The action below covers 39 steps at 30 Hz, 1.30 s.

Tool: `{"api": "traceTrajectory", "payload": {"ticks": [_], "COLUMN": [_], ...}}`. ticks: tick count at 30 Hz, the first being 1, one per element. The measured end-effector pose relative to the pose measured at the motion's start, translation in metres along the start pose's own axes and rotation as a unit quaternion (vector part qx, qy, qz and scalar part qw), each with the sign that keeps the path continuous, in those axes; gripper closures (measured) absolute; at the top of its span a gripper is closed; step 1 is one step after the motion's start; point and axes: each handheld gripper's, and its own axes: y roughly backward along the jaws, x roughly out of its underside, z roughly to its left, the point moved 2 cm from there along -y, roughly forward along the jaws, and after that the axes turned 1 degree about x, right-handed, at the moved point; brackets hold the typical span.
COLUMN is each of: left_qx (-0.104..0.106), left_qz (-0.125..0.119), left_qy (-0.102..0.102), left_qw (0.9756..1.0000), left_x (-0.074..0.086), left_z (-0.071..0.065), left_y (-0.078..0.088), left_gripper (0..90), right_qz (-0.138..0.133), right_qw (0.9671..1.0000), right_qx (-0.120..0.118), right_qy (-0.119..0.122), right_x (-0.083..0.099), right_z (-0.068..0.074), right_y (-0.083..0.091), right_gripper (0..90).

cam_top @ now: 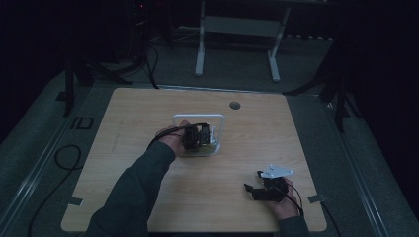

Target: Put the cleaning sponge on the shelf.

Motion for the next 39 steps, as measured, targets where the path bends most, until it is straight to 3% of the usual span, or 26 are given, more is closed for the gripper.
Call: {"api": "traceTrajectory", "payload": {"ticks": [14, 24, 39], "left_qx": [-0.013, -0.011, -0.023], "left_qz": [0.012, 0.018, 0.025], "left_qy": [-0.006, -0.009, -0.001], "left_qw": [0.9998, 0.9997, 0.9994], "left_x": [-0.004, -0.006, -0.004], "left_z": [0.003, 0.003, 0.005], "left_y": [-0.003, -0.008, -0.014], "left_gripper": [71.2, 71.1, 71.2], "right_qz": [0.0, 0.0, 0.0], "right_qw": [1.0, 1.0, 1.0], "right_qx": [0.0, 0.0, 0.0], "right_qy": [0.0, 0.0, 0.0], "right_x": [0.0, 0.0, 0.0], "right_z": [0.0, 0.0, 0.0], "right_y": [0.0, 0.0, 0.0], "right_gripper": [24.7, 24.7, 24.7]}}
